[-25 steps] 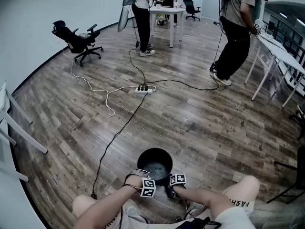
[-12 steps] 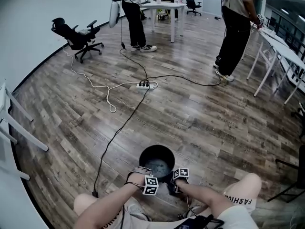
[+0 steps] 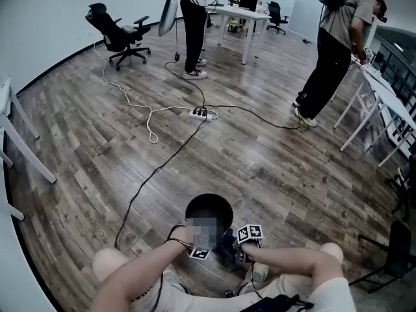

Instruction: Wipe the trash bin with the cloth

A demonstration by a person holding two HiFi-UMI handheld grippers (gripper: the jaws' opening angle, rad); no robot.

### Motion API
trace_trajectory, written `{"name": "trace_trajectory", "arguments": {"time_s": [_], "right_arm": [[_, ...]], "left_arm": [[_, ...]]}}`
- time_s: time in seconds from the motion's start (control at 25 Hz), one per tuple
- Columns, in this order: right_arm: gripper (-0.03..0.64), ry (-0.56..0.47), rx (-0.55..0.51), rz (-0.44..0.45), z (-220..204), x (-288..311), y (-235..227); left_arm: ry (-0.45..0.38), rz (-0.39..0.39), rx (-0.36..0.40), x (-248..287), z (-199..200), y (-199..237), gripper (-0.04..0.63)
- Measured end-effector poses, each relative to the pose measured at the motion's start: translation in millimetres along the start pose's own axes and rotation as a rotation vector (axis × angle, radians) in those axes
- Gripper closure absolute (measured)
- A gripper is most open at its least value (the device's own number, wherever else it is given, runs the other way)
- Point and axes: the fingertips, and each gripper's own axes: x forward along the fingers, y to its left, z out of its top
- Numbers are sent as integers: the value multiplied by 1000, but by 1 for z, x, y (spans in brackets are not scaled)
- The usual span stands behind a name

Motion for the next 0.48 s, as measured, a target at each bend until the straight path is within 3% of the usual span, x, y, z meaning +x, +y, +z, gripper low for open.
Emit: {"name": "trace_trajectory", "arguments": {"time_s": [0.24,0.48], "right_arm": [[555,-76,22,96,3,-12,45],[555,-68,-1,82,-5,22,39]], "left_arm": [[-3,8,7,-2,-1,-1,500],[4,6,12,0,-1,-1,508]]}}
